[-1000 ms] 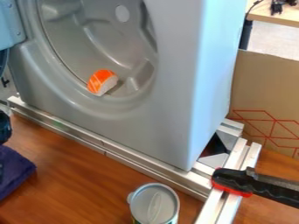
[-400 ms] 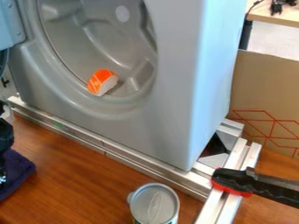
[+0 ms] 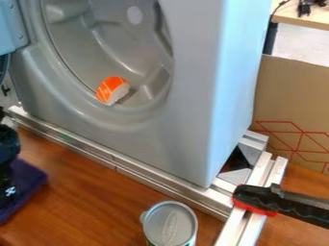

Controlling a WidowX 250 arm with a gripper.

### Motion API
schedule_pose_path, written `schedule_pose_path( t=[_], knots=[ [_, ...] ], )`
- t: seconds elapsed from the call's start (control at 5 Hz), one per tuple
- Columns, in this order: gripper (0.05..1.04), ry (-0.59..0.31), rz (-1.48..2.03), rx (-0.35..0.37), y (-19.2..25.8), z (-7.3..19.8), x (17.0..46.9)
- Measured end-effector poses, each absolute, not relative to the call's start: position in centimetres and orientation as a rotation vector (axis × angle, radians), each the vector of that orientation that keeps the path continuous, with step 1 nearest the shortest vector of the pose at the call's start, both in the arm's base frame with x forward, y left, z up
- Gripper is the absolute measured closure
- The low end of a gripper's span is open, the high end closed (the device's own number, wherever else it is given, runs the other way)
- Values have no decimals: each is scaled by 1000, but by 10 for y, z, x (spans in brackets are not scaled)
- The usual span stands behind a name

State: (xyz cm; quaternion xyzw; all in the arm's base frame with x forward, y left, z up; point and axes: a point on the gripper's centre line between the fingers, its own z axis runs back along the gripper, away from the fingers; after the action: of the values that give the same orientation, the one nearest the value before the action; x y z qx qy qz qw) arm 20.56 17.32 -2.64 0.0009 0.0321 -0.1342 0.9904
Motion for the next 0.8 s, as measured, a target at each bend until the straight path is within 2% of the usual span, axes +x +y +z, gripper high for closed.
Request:
schedule_pose_path(
  t=[0.2,0.4,0.6,0.8],
  knots=[
    [83,-9,-397,-49,139,-22,240],
    [83,-42,-419,-80,131,-25,257],
    [83,-8,-399,-45,133,-25,265],
    [83,44,-276,24,137,-15,246]
  ],
)
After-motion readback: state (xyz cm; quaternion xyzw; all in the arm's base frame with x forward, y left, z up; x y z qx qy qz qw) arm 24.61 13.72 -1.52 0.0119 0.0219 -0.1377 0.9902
